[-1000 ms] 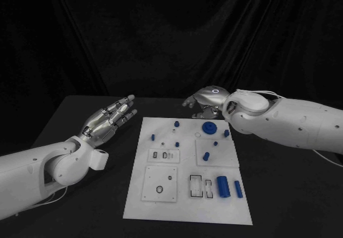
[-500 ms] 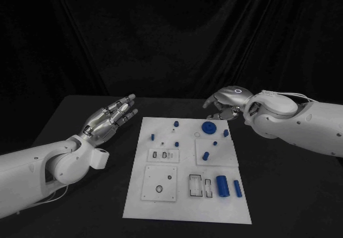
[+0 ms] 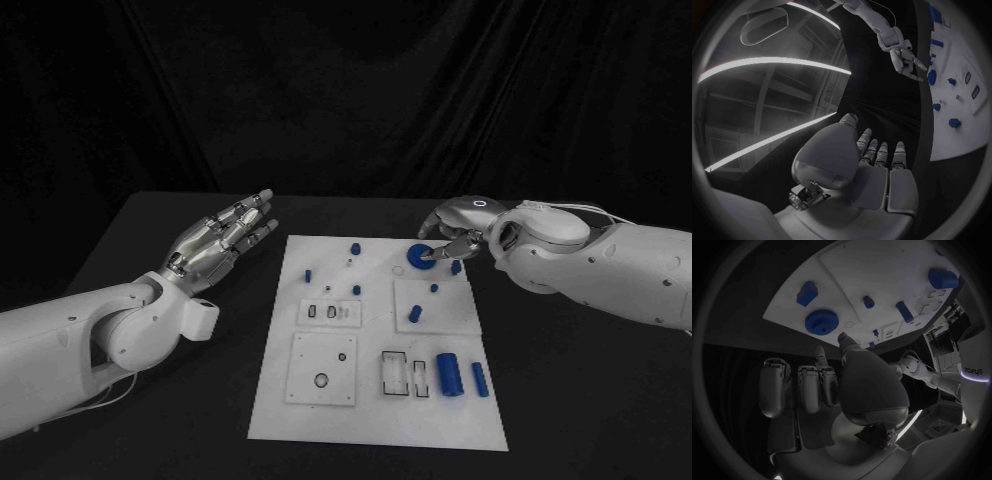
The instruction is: Assemble the parts on the task board
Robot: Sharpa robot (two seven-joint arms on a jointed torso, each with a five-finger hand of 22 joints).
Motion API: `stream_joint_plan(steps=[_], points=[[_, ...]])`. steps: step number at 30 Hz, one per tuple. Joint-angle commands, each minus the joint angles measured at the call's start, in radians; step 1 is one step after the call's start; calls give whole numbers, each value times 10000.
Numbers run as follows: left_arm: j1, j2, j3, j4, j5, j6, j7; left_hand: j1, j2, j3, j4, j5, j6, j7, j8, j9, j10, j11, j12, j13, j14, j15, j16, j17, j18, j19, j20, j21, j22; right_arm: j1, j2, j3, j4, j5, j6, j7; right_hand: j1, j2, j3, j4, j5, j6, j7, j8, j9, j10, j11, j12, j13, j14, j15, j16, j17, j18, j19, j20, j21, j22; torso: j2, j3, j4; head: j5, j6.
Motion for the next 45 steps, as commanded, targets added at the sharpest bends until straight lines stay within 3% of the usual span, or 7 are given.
stream_joint_plan(steps=[1,10,15,27,33,39,45], points=[[8,2,9,15,4,142,490,66,1,12,-27,36,10,40,26,9,24,68,60,11,19,81,-19,-7,112,29,66,-30,-10,-83,54,6,-104,101,137,-328,22,-99,10,27,187,-116,70,-146,0,1094,29,215,2626,1084,2,201,2627,-299,301,4,440,1786,2,-1,25,-10,-5],[3,4,9,1,4,163,488,76,-2,16,-32,47,5,37,24,8,24,74,60,11,19,83,-20,-7,111,29,72,-31,-10,-212,203,6,-309,104,91,-330,131,-145,30,-46,212,-151,97,-178,-1,1094,50,215,2626,1084,37,201,2627,-295,291,34,431,1788,-10,-2,34,-32,-50],[-1,10,9,-13,4,188,479,78,-2,17,-33,48,1,36,24,7,24,75,60,11,19,83,-20,-7,111,29,73,-31,-10,-280,279,6,-408,105,118,-358,258,-132,84,-140,534,0,110,-98,79,1094,63,215,2626,1084,62,201,2627,-282,258,64,396,1773,-11,-7,31,-23,-63],[-11,-17,8,-20,4,266,434,106,-4,35,-51,75,-10,35,20,6,23,84,59,11,20,93,-17,-6,111,36,87,-24,-4,-452,446,6,-752,105,270,-442,526,-140,316,-521,2148,32,173,-40,352,1094,111,215,2626,1084,119,201,2627,-238,144,129,242,1712,-8,-4,25,23,-71],[-14,-9,8,-28,4,317,408,118,-6,42,-60,86,-19,33,18,5,23,86,57,10,22,100,-12,-4,111,40,96,-21,-1,-507,466,6,-802,105,456,-485,535,-147,405,-601,2504,116,200,36,493,1094,128,215,2626,1084,130,201,2627,-232,133,136,215,1707,-14,1,28,13,-95],[-17,0,8,-36,4,370,379,138,-8,54,-74,107,-14,34,18,5,22,87,55,10,22,112,-12,-4,112,43,110,-18,1,-557,481,6,-826,105,602,-473,545,-178,569,-729,3118,244,198,220,739,1094,135,215,2626,1084,136,201,2627,-232,143,145,205,1723,-10,-3,31,23,-105],[-19,-21,8,-30,4,399,357,164,-12,72,-96,138,-26,35,17,4,21,89,55,10,23,126,-9,-3,112,43,124,-18,1,-574,447,6,-789,105,413,-320,639,-150,764,-1013,3456,726,106,998,1356,1094,73,215,2626,1084,82,201,2627,-245,193,94,237,1780,-12,-14,28,48,-114]])
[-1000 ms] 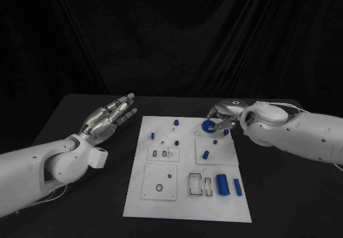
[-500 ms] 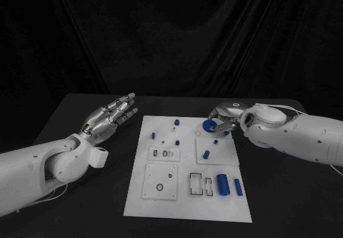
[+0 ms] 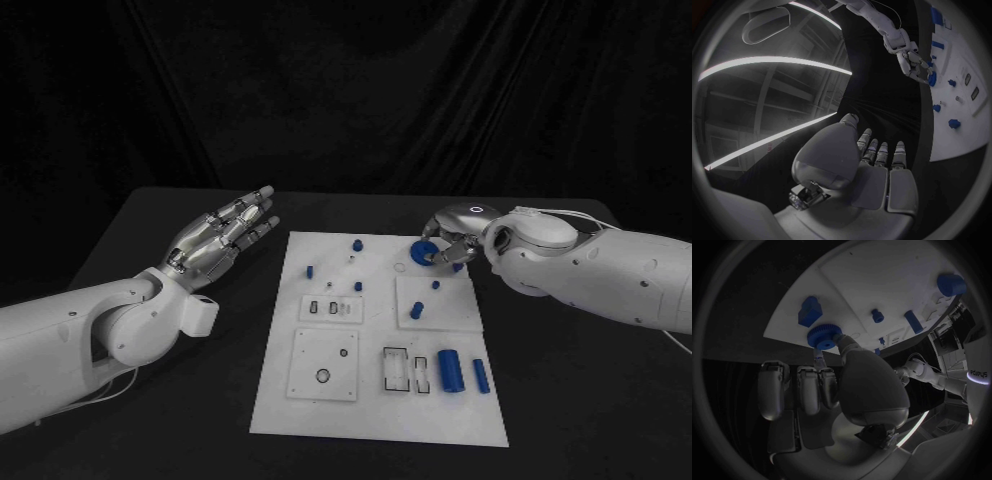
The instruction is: Assemble the parts on the task board
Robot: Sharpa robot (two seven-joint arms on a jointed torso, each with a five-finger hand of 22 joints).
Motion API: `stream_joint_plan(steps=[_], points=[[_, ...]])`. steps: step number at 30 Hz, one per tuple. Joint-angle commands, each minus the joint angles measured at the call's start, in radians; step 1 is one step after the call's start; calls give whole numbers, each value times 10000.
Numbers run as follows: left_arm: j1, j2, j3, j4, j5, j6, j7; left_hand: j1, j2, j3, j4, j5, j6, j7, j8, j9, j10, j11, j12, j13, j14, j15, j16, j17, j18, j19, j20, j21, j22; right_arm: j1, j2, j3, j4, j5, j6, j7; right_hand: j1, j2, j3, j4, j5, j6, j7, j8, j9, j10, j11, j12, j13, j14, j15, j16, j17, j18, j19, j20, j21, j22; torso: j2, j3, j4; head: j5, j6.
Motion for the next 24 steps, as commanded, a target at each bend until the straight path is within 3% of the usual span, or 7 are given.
stream_joint_plan(steps=[1,6,10,16,24], points=[[-9,-6,9,20,5,178,355,99,-14,12,-40,75,-30,34,16,5,-15,57,56,10,-13,95,-9,-11,111,8,93,-18,-2,-112,-55,-64,13,-51,193,-96,166,64,66,-182,104,335,-227,596,800,1043,17,24,2630,1021,19,25,2631,-24,168,-11,-6,1802,0,-11,-1,11,-1],[-9,-43,9,43,5,190,348,126,-16,33,-65,110,-32,31,16,6,-15,60,60,11,-12,105,-7,-10,111,8,101,-18,-3,-80,-188,-63,273,-51,-135,-1,127,75,85,-244,30,302,-253,892,1084,1043,22,24,2630,1021,15,25,2631,-35,200,-13,21,1836,4,-5,3,25,-6],[-9,-76,9,68,5,186,340,142,-20,45,-82,127,-31,27,16,6,-15,60,62,11,-11,113,-2,-8,111,10,105,-17,-1,94,-254,-62,581,-51,-273,17,84,68,82,-248,-38,281,-249,998,1190,1043,32,24,2630,1021,24,25,2631,-48,235,-9,59,1869,-1,-6,3,43,-24],[-9,-104,9,100,5,151,314,158,-28,55,-100,144,-44,17,13,5,-14,66,68,12,-10,124,0,-7,111,9,109,-17,-2,445,-208,-61,1046,-51,-271,21,20,73,82,-235,-223,187,-241,1073,1288,1043,33,24,2630,1021,29,25,2631,-58,264,-2,87,1896,-6,-12,-4,42,-28],[-7,-89,9,140,5,127,273,158,-28,55,-100,144,-44,17,13,5,-14,66,68,12,-10,124,0,-7,111,9,109,-17,-2,605,309,-61,1099,-51,-228,152,-16,76,84,-222,-309,110,-226,1082,1318,1043,35,24,2630,1021,30,25,2631,-65,285,-1,110,1916,-5,-27,22,18,-45]])
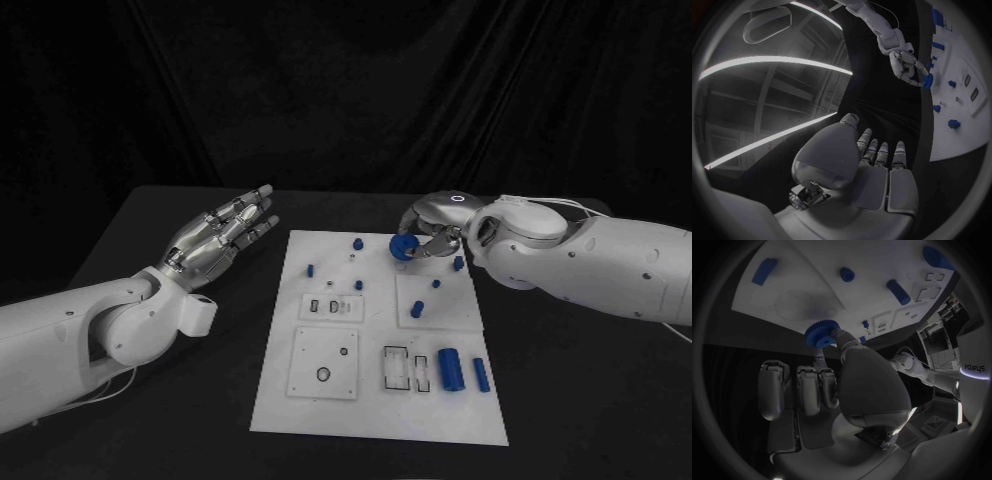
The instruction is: Assemble the parts on the task board
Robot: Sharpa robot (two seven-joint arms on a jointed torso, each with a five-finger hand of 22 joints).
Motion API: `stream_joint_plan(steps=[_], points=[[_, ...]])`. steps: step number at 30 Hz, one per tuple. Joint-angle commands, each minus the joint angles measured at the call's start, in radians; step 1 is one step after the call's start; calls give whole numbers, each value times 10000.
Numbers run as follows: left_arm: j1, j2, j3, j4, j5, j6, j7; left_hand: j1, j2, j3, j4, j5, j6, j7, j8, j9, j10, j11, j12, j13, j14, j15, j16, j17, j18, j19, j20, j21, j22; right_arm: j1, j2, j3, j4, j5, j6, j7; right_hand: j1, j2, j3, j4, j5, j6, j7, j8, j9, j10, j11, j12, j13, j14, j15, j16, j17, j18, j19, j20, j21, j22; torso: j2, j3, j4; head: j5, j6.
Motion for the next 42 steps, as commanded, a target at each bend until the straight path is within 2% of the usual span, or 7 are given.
stream_joint_plan(steps=[1,4,15,23,35,38,42], points=[[-5,17,10,47,6,76,266,120,11,0,-45,67,-44,17,13,6,-13,66,68,13,-9,51,0,-10,111,-27,73,-17,-3,41,211,5,-33,-57,-17,101,-77,31,9,22,-57,118,-196,189,1321,1044,36,25,2632,1022,31,25,2633,-63,280,0,43,1913,5,-14,28,11,-11],[-4,28,10,54,6,85,248,129,3,5,-56,76,-40,7,14,6,-12,74,82,15,-7,61,6,-7,111,-26,75,-16,-2,52,504,6,-108,-57,108,159,-93,41,20,30,-86,55,-181,177,1327,1044,42,25,2632,1022,35,25,2633,-65,284,3,47,1918,3,-43,46,2,-9],[-4,99,10,33,6,147,218,141,-7,13,-72,86,-58,-5,11,4,-11,92,80,15,-5,69,9,-6,110,-25,80,-16,-1,-11,1479,6,-743,-57,320,386,-110,58,49,34,-108,-58,-146,140,1328,1044,62,25,2632,1022,49,25,2633,-64,283,11,40,1918,36,4,37,-7,29],[-4,88,10,38,6,153,192,146,-9,18,-78,90,-61,-11,11,4,-11,101,80,15,-5,73,11,-5,110,-22,82,-13,1,-141,2149,6,-1331,-56,387,547,-116,55,77,23,-139,-162,-114,90,1320,1044,89,25,2632,1022,71,25,2633,-61,276,26,26,1913,19,24,4,39,-15],[-4,134,10,15,6,197,178,153,-12,25,-88,93,-55,-12,11,5,-10,108,79,15,-3,77,14,-4,109,-21,86,-12,1,-314,2623,6,-1765,-56,533,656,-120,55,117,8,-177,-289,-76,11,1299,1044,114,25,2632,1022,94,25,2633,-43,233,46,-36,1877,12,13,17,32,-107],[-4,134,10,10,6,208,172,157,-12,28,-92,95,-55,-10,12,5,-9,111,87,16,-3,79,16,-3,109,-22,88,-13,1,-324,2651,6,-1805,-56,555,655,-149,39,145,7,-213,-413,-40,-88,1264,1044,137,25,2632,1022,112,25,2633,-35,215,64,-65,1864,12,4,16,26,-114],[-4,132,10,5,6,220,165,157,-12,28,-92,95,-55,-10,12,5,-9,111,87,16,-3,79,16,-3,109,-22,88,-13,1,-331,2657,6,-1835,-56,612,634,-209,-14,239,-3,-301,-841,56,-497,1062,1044,191,25,2632,1022,157,25,2633,-19,178,110,-133,1836,10,12,-1,45,-121]])
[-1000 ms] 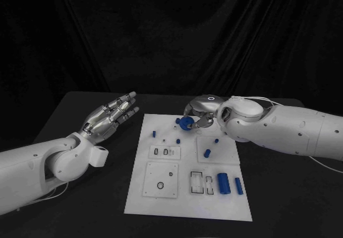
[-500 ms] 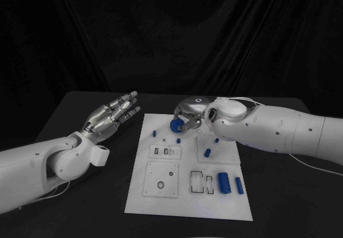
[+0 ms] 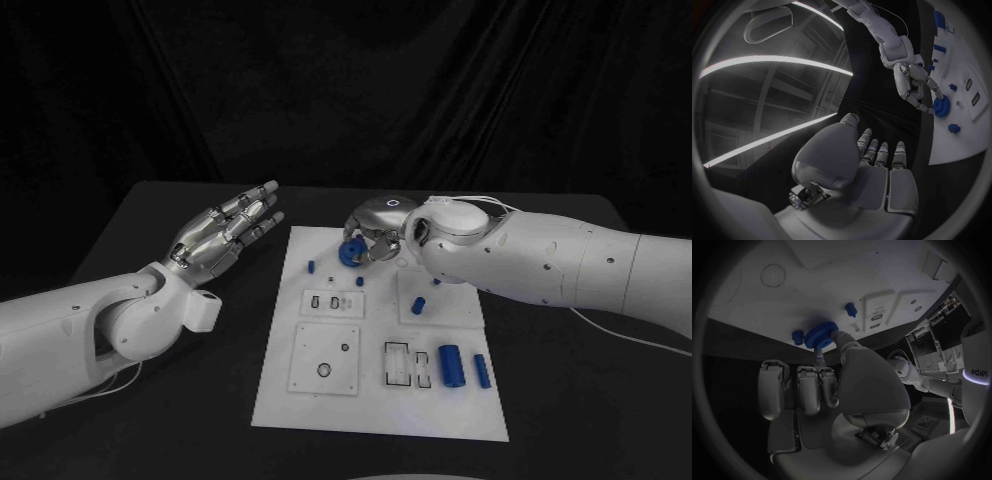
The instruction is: Assemble the parts on the task board
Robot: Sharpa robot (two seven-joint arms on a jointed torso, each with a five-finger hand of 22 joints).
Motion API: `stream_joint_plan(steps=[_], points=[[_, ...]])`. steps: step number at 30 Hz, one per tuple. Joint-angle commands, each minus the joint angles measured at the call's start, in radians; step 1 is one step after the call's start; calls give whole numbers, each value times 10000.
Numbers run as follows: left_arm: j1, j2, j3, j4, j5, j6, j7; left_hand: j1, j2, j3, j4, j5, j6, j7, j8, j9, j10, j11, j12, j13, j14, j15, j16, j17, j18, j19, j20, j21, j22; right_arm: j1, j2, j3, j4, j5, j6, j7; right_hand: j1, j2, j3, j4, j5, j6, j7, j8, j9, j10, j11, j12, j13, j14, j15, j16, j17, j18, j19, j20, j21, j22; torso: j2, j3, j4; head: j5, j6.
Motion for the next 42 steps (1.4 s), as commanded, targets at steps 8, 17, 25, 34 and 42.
stream_joint_plan(steps=[8,17,25,34,42], points=[[-4,41,9,-12,6,180,154,88,-7,7,-72,59,-67,-9,10,4,29,79,29,15,-3,84,15,-7,108,15,56,-13,0,-34,-34,0,-17,-54,247,15,-115,-77,185,-80,-87,-853,95,-865,-462,1047,152,25,2632,1022,122,26,2634,2,115,131,-159,1804,-5,4,-18,10,-52],[-4,45,9,-26,6,208,112,88,-7,7,-72,59,-67,-9,10,4,29,79,29,15,-3,84,15,-7,108,15,56,-13,0,-35,-127,0,12,-54,193,7,-132,-64,209,-93,-75,-956,101,-999,-572,1047,156,25,2632,1022,126,26,2634,19,78,136,-221,1772,-2,3,-17,18,-81],[-4,44,9,-31,6,224,95,98,-3,19,-84,65,-73,-9,8,4,28,82,28,14,-2,95,17,-7,107,17,62,-11,2,-35,-189,0,56,-54,212,34,-177,-63,224,-110,-74,-1141,85,-1205,-753,1047,145,25,2632,1022,115,26,2634,25,69,132,-253,1766,-4,3,-15,28,-87],[-4,47,9,-46,6,230,79,108,5,34,-95,71,-67,-6,9,5,28,82,33,15,-1,105,20,-5,106,17,67,-11,2,-36,-238,0,85,-54,551,85,-228,-27,310,-259,-11,-3814,-200,-1841,-2083,1047,-97,25,2632,1022,-72,26,2634,58,8,-18,-402,1728,-3,3,-18,11,-101],[-4,53,9,-58,6,243,43,145,34,89,-134,99,-19,33,21,12,29,70,40,16,1,113,24,-4,105,22,82,-7,5,-43,-215,0,70,-54,846,84,-168,11,400,-384,54,-3714,-389,-1772,-2204,1047,-260,25,2632,1022,-207,26,2634,72,-20,-142,-473,1712,-1,-3,-19,7,-101]])
